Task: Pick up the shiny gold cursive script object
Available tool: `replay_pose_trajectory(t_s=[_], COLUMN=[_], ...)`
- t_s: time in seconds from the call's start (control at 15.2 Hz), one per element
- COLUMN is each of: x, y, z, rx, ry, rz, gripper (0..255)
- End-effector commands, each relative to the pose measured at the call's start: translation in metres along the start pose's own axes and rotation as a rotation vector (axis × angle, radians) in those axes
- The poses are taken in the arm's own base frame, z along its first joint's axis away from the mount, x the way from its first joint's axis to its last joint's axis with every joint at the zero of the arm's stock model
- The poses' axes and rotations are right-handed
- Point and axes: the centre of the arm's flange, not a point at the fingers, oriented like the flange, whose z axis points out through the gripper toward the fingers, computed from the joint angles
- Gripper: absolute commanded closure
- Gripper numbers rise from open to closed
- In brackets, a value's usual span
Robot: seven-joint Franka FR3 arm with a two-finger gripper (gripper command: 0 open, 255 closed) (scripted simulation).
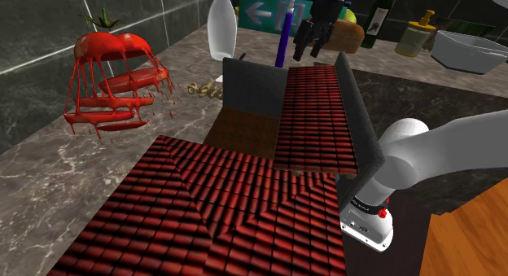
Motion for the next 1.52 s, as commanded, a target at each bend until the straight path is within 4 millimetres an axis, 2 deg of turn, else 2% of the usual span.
replay_pose_trajectory(t_s=[0.0,0.66,1.32,1.45], x=[0.000,0.061,0.099,0.098], y=[0.000,-0.121,-0.248,-0.248], z=[0.000,0.037,0.081,0.086], rx=[0.000,-0.035,-0.070,-0.070], ry=[0.000,-0.051,-0.103,-0.103], rz=[0.000,-0.175,-0.349,-0.349], gripper=[0,0,0,0])
